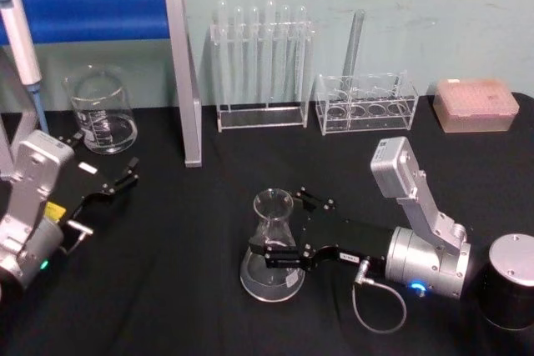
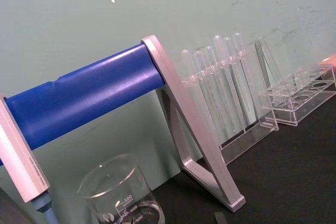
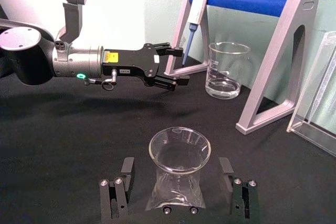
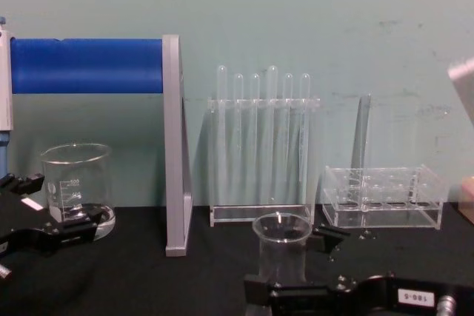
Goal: Grasp the erlenmeyer flask with one hand, shake it three times, then place it back.
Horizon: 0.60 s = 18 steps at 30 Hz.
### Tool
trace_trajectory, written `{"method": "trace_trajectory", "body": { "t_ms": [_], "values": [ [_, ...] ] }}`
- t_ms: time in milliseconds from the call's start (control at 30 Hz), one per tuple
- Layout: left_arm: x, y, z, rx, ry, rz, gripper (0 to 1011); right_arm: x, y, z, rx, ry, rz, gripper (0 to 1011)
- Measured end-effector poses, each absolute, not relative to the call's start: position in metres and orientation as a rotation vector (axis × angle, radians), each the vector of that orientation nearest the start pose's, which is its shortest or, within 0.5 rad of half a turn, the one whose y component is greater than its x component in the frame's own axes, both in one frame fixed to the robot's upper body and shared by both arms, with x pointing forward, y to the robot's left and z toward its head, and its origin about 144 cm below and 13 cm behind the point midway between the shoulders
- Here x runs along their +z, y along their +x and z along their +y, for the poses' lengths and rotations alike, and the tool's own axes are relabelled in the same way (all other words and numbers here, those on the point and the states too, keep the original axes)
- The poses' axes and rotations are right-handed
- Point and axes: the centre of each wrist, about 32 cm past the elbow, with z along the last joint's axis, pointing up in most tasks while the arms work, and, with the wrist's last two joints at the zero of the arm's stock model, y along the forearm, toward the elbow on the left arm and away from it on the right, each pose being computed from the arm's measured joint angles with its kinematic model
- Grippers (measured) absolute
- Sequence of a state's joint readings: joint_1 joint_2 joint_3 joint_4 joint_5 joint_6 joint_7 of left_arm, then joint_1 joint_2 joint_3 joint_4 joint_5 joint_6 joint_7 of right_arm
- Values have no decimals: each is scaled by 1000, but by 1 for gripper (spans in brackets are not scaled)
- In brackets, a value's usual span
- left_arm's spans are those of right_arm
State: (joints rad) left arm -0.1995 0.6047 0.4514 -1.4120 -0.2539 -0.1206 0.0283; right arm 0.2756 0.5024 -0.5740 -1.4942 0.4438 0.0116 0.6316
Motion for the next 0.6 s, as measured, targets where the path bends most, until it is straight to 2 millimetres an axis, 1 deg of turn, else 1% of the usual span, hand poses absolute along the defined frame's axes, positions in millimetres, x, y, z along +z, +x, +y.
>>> {"method": "trace_trajectory", "body": {
  "t_ms": [600],
  "values": [
    [1140, 489, 310, 1248, 305, -285, 1001, 1161, 496, -228, -477, -160, -6, 1000]
  ]
}}
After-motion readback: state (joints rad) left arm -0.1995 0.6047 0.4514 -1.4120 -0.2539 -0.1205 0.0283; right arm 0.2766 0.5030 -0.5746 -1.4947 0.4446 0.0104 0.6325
